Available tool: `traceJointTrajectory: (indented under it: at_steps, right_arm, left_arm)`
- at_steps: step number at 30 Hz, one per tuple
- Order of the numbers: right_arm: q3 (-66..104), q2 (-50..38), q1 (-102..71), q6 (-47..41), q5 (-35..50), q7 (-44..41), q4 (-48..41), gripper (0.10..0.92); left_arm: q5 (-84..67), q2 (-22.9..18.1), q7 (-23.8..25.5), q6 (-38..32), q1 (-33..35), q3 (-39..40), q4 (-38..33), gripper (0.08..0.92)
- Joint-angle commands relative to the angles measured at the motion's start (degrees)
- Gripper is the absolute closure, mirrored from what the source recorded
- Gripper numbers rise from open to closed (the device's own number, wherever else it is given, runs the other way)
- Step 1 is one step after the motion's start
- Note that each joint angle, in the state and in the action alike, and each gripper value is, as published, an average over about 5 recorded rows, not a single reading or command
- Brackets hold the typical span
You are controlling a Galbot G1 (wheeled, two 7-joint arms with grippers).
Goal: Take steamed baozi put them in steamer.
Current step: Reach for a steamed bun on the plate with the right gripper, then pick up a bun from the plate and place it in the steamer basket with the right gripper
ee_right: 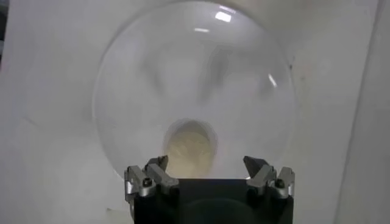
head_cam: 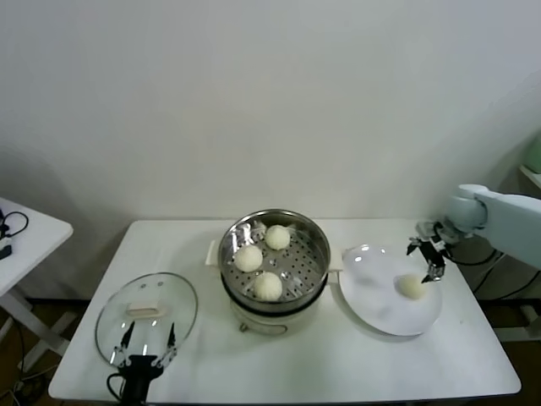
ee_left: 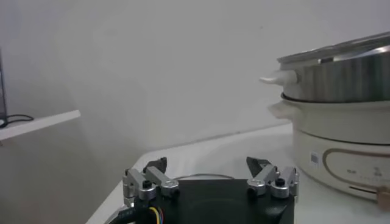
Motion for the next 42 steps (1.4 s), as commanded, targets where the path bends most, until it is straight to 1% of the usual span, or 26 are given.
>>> traceJointTrajectory:
  at_steps: [1, 9, 18, 27, 31, 35, 42]
  right_arm:
    - [10.5, 1.2, -13.7, 0.4, -5.9, -1.0, -9.0, 0.203]
    - [14.1, 3.7, -16.5, 1.8, -7.6, -0.3, -12.7, 0.203]
    - [15.6, 4.5, -16.9, 2.1, -7.8, 0.0, -12.5, 0.205]
    - [15.4, 3.4, -15.9, 1.6, -7.9, -0.8, -10.0, 0.304]
    - [13.0, 3.0, -11.2, 1.3, -6.5, -1.2, -8.0, 0.372]
    - [4.2, 2.3, -1.4, 0.7, -1.0, -1.8, -3.3, 0.416]
    - [-15.8, 3.1, 22.8, -2.7, 16.4, -3.6, 10.8, 0.422]
  left_arm:
    - [0.3, -2.8, 0.0, -0.2, 0.3, -0.2, 0.3, 0.177]
    - [0.7, -2.8, -0.1, -0.5, 0.4, -0.3, 0.8, 0.177]
    - [0.8, -2.8, -0.2, -0.5, 0.3, -0.4, 0.5, 0.177]
    - [0.8, -2.8, -0.3, -0.6, 0.6, -0.2, 0.3, 0.177]
    - [0.9, -2.8, -0.3, -0.6, 0.6, 0.1, 0.1, 0.177]
    - [0.9, -2.8, -0.3, -0.6, 0.7, 0.1, -0.2, 0.177]
    - [0.8, -2.8, -0.3, -0.6, 0.9, 0.3, -0.6, 0.177]
